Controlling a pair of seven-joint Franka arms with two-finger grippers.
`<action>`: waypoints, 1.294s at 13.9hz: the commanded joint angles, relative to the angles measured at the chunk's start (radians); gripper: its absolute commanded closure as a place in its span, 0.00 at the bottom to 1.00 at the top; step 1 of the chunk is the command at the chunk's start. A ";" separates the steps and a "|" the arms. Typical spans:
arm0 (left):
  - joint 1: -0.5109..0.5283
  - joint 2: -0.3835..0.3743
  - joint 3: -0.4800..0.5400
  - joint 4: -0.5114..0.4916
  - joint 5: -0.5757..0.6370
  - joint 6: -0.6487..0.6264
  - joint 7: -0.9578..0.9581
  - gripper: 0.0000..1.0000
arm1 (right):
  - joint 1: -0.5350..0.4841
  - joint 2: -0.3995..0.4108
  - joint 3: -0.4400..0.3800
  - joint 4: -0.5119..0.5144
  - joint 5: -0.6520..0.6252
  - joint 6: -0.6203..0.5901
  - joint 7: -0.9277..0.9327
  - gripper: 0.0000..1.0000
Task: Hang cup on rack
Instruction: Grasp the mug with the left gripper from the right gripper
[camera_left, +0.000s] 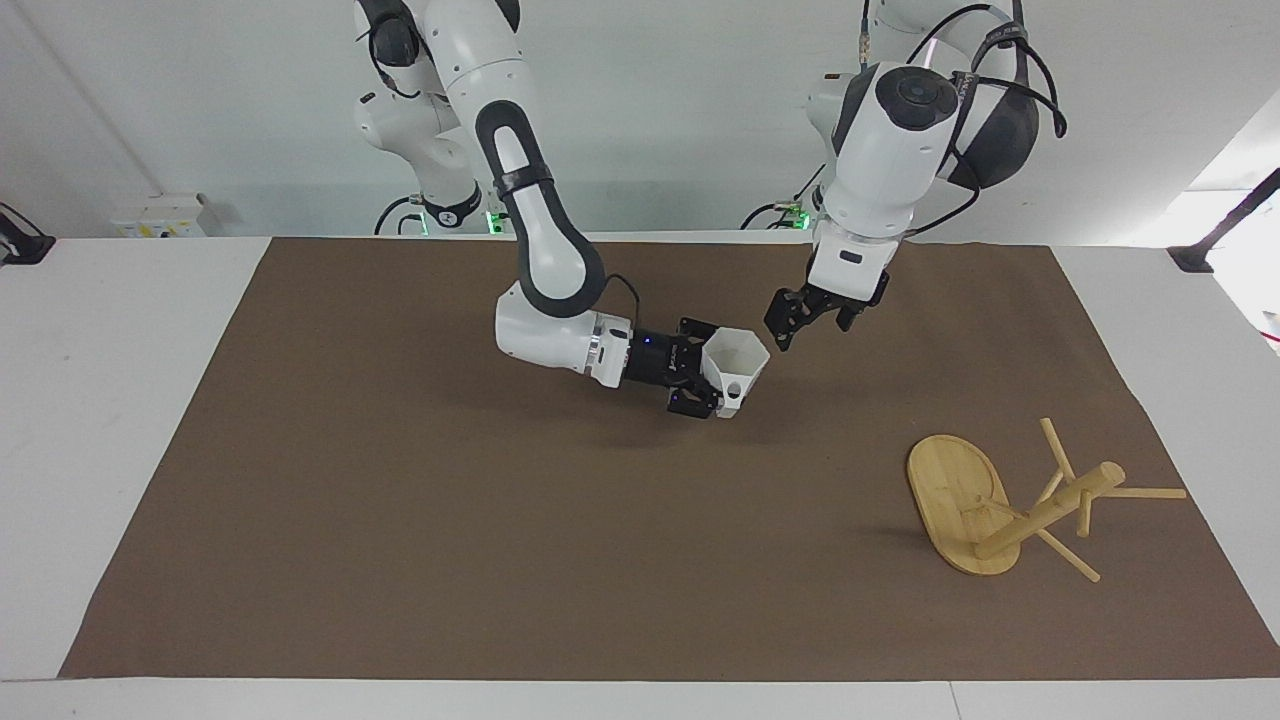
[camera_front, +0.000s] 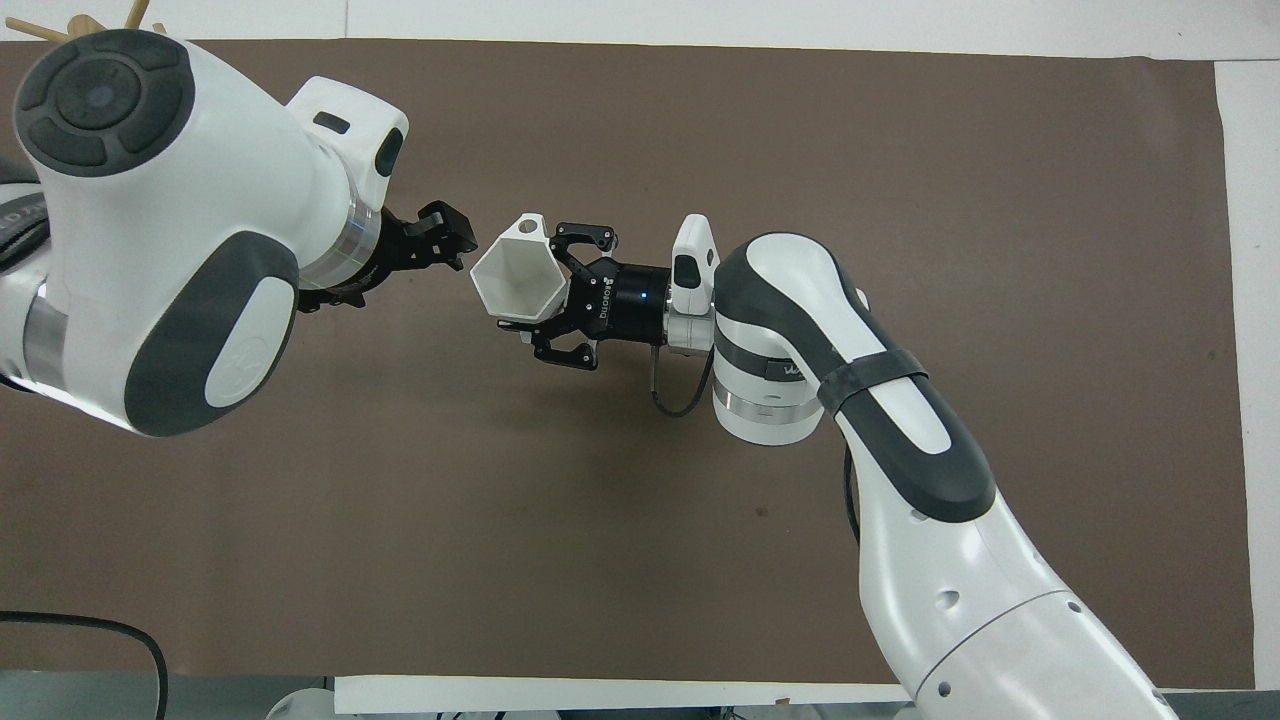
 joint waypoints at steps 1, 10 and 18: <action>-0.036 -0.010 0.011 -0.057 -0.011 0.072 -0.053 0.00 | 0.006 0.008 -0.003 0.009 0.032 0.010 -0.027 0.74; -0.084 -0.002 0.011 -0.139 -0.061 0.205 -0.189 1.00 | 0.005 0.008 -0.005 0.009 0.032 0.011 -0.027 0.73; -0.078 0.001 0.014 -0.135 -0.061 0.230 -0.254 1.00 | -0.006 0.011 -0.005 0.009 0.032 0.011 -0.025 0.39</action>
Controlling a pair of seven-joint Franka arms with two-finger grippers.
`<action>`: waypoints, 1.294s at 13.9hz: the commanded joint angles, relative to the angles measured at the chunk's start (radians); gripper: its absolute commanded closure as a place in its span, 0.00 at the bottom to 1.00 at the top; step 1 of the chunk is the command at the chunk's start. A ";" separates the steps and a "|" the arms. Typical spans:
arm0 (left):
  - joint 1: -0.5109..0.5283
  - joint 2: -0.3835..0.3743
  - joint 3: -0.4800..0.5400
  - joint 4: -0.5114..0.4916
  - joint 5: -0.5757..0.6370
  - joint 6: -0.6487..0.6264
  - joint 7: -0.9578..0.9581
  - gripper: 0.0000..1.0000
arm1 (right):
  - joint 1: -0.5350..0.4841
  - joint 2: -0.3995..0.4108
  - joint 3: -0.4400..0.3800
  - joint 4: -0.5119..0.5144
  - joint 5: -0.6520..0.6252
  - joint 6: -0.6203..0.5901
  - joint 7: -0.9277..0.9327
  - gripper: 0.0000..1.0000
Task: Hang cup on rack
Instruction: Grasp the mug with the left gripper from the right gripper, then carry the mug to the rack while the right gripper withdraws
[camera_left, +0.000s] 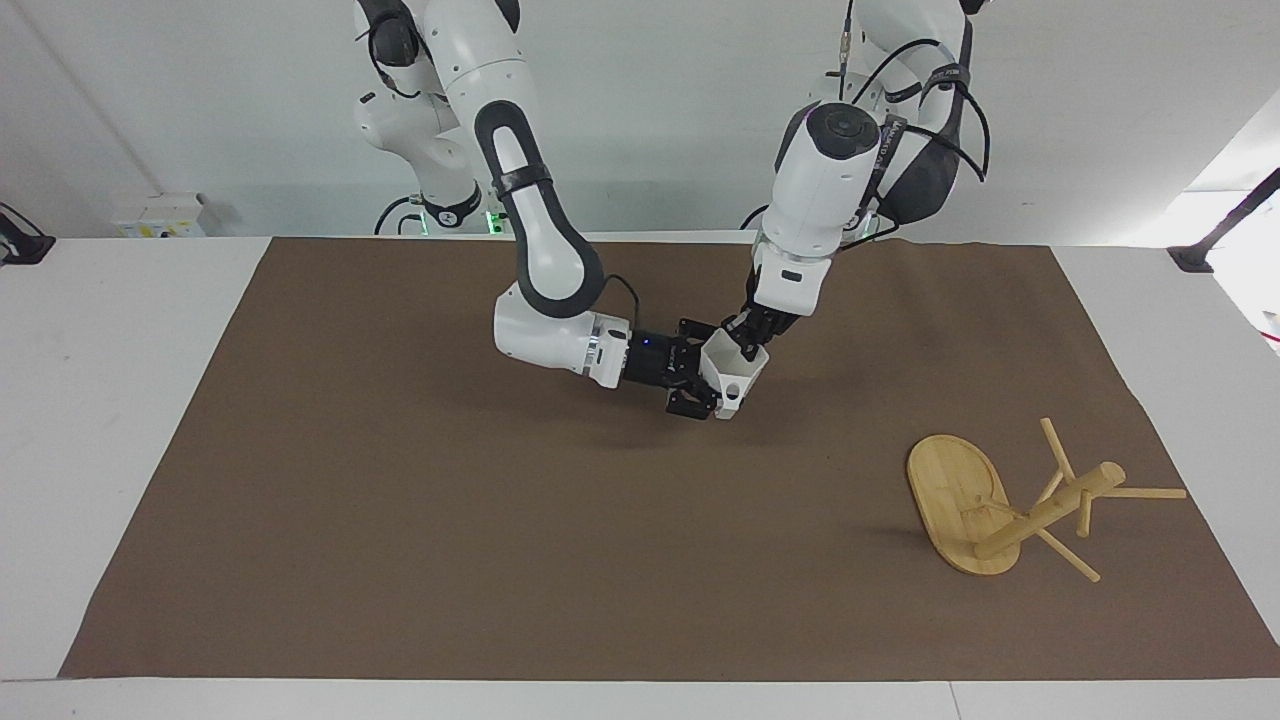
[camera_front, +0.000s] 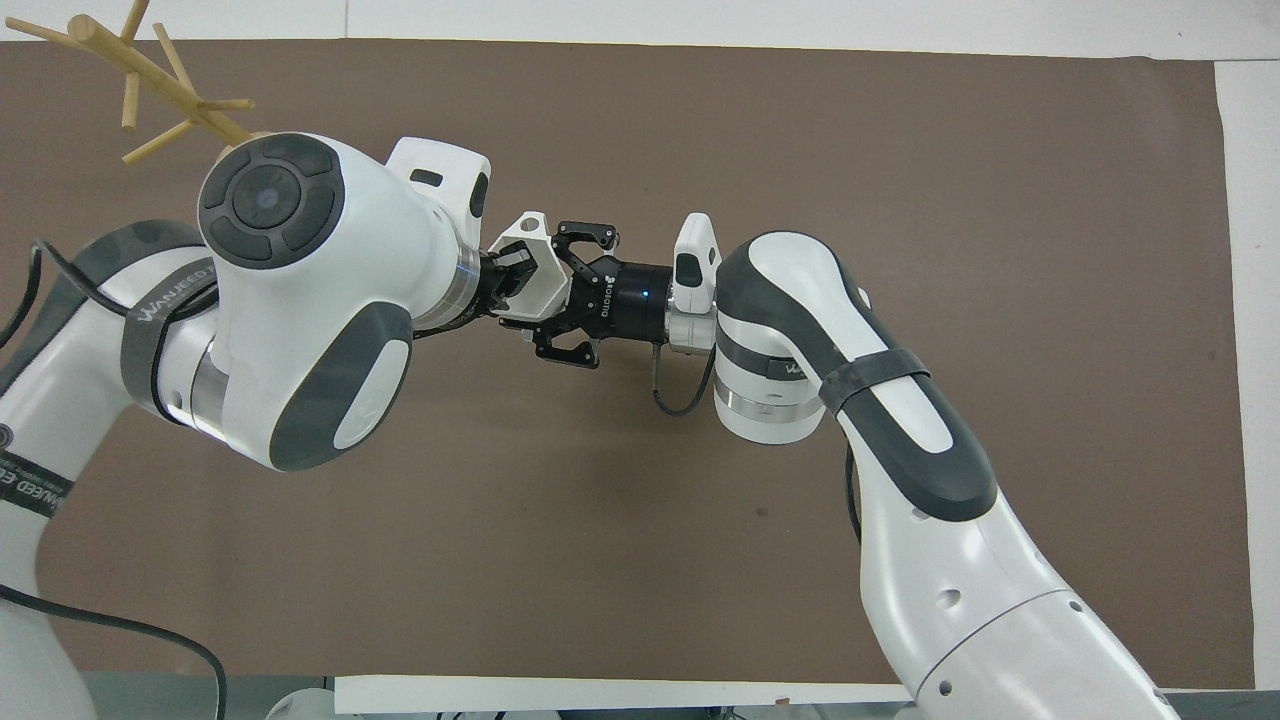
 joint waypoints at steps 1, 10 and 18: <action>-0.003 -0.010 0.015 -0.018 -0.008 0.053 -0.070 1.00 | -0.011 0.010 -0.002 0.006 0.030 0.008 -0.025 0.00; 0.110 -0.059 0.020 -0.184 0.005 0.428 -0.052 1.00 | -0.402 -0.016 -0.005 -0.043 -0.366 -0.398 -0.048 0.00; 0.335 -0.144 0.012 -0.453 0.004 0.774 0.226 1.00 | -0.810 -0.204 -0.011 0.116 -1.112 -0.659 0.437 0.00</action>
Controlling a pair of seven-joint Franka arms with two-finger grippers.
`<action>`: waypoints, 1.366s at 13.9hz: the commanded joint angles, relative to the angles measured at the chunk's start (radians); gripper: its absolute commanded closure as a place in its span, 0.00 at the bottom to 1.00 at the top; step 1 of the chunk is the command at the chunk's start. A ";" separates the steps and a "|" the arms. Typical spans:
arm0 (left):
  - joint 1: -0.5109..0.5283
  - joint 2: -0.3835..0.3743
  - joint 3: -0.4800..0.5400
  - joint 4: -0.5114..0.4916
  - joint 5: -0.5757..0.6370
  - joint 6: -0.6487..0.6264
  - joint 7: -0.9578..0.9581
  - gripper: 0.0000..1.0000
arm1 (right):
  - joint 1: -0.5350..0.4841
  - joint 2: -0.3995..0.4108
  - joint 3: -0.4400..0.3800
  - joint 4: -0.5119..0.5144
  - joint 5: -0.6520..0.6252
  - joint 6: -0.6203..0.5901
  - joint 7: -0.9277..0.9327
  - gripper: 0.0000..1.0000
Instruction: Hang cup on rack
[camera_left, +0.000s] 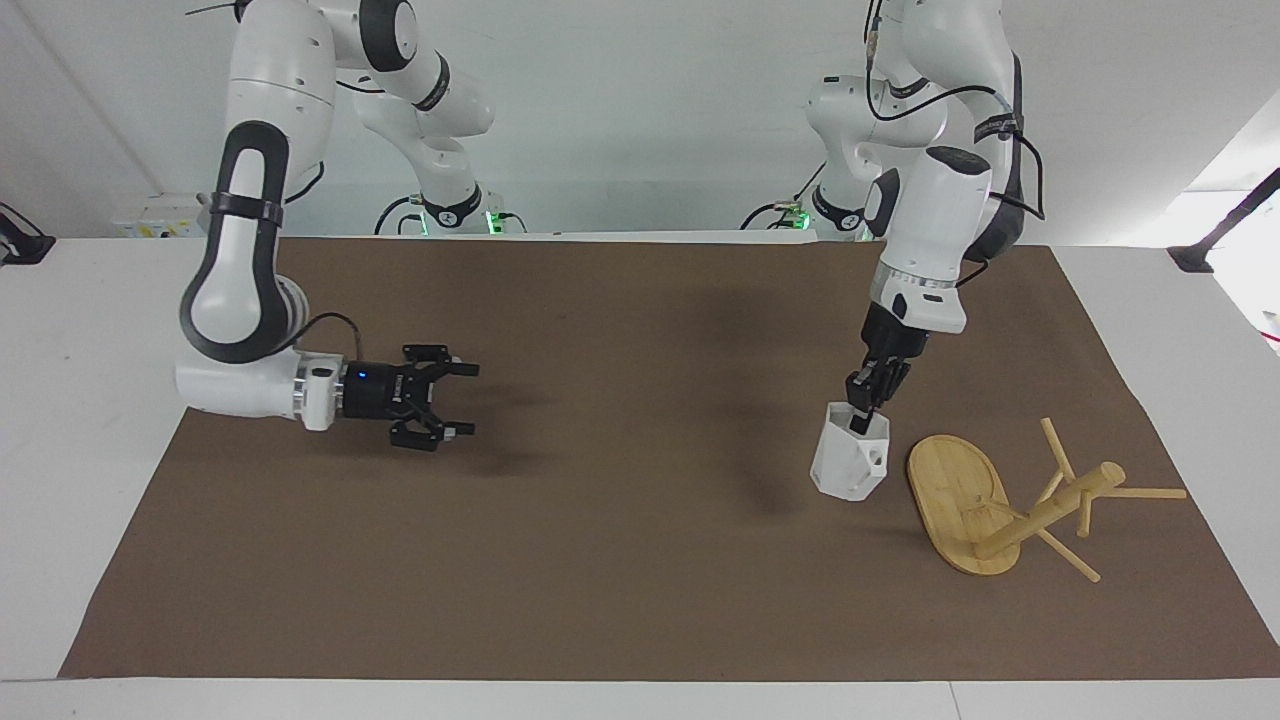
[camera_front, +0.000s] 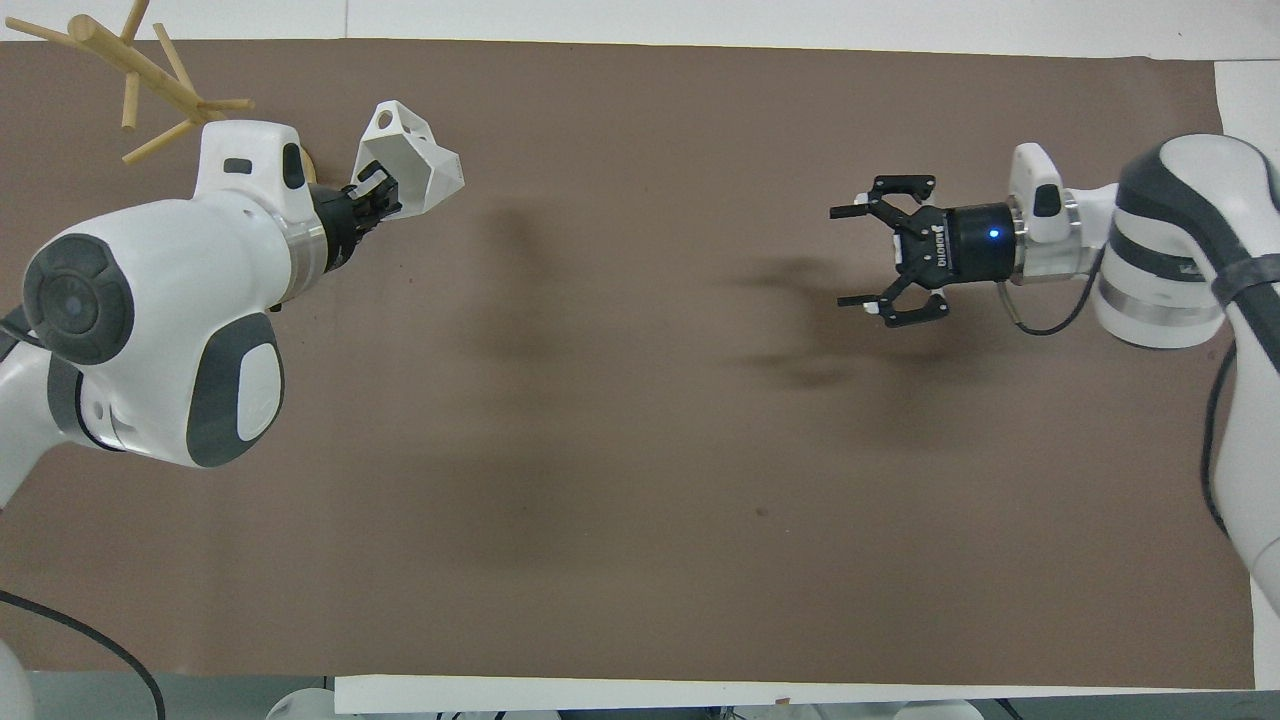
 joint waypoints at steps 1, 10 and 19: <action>0.057 -0.022 -0.014 -0.029 0.004 0.034 0.036 1.00 | -0.025 -0.189 0.014 0.026 -0.276 0.006 0.372 0.00; 0.125 0.088 -0.016 0.048 -0.005 0.054 0.109 1.00 | 0.102 -0.375 0.036 0.132 -0.757 -0.008 1.146 0.00; 0.126 0.139 -0.016 0.140 -0.023 0.022 0.143 1.00 | 0.177 -0.376 0.042 0.238 -1.047 -0.178 1.768 0.00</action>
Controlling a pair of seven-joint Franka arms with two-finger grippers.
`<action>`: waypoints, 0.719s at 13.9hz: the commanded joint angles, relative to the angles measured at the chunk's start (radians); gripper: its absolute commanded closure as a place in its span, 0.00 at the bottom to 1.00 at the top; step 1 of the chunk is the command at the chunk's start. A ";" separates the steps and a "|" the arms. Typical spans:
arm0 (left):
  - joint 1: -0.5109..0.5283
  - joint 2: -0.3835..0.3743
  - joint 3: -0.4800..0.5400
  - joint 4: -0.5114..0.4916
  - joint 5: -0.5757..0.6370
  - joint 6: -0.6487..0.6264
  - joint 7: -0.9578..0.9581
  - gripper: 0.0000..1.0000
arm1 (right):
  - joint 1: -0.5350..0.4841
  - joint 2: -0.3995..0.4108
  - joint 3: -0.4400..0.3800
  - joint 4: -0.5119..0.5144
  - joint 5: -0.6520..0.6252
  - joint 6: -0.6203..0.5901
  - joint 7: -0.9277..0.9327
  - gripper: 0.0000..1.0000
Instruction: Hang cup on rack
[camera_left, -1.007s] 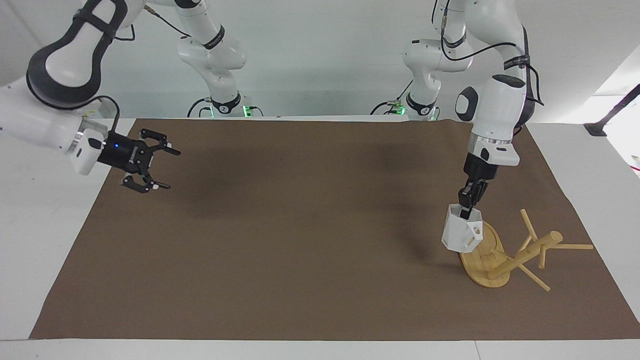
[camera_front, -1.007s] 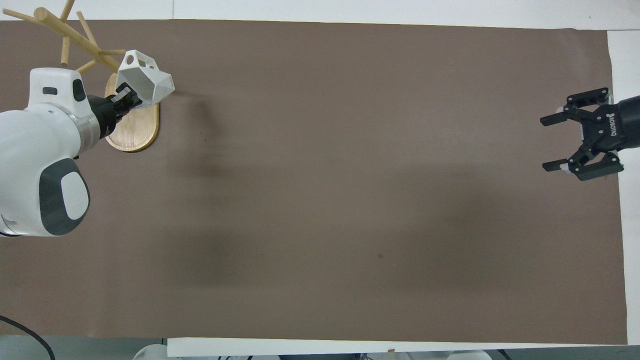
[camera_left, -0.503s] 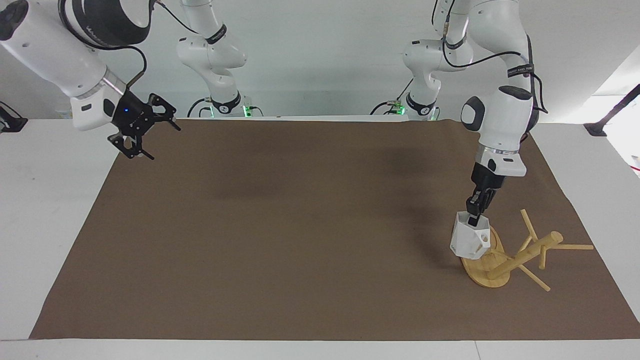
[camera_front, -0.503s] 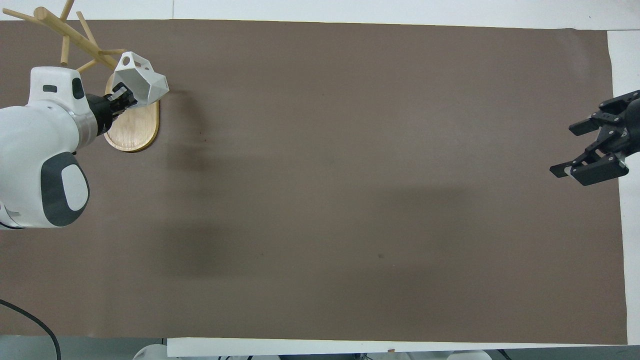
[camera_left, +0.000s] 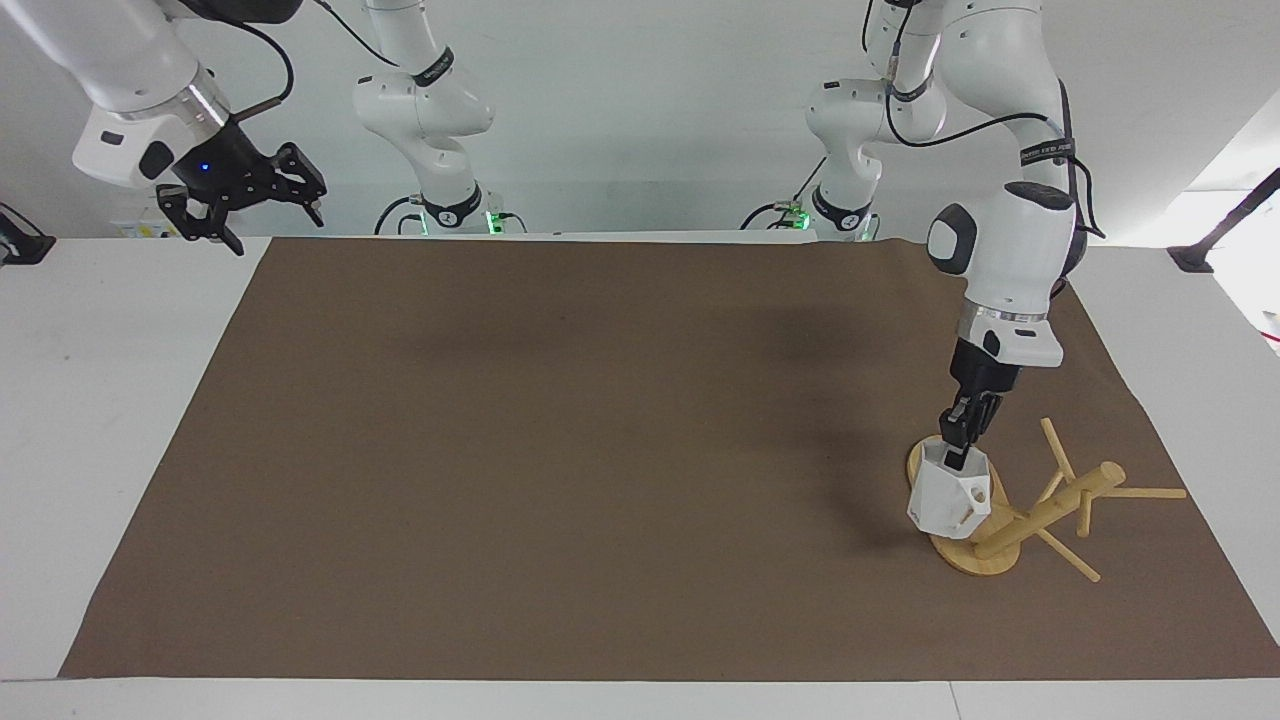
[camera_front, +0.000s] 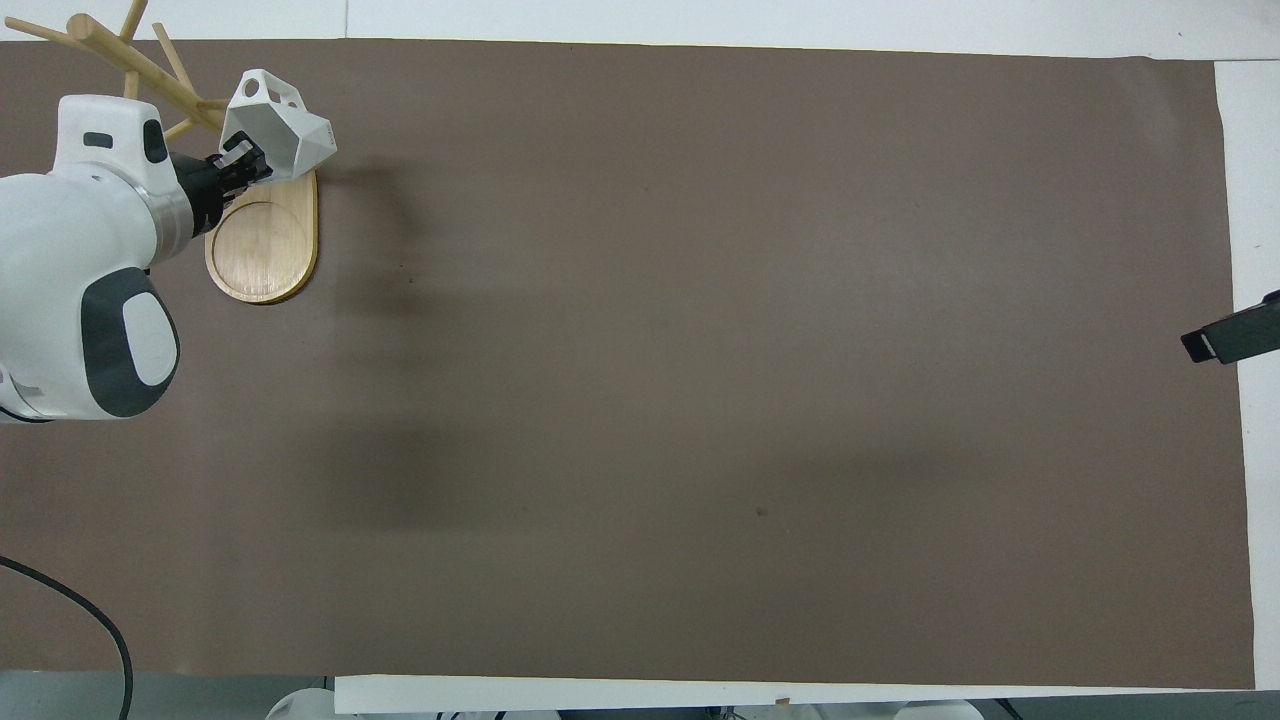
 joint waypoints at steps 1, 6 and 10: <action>0.023 0.012 -0.007 0.020 -0.051 -0.012 0.023 1.00 | -0.008 -0.014 0.004 -0.040 -0.030 0.003 0.074 0.00; 0.070 0.004 -0.007 0.018 -0.092 -0.073 0.025 1.00 | -0.010 -0.019 0.001 -0.052 -0.038 0.009 0.179 0.00; 0.081 0.004 0.001 0.031 -0.092 -0.125 0.067 0.15 | -0.028 -0.027 -0.002 -0.059 -0.038 -0.008 0.179 0.00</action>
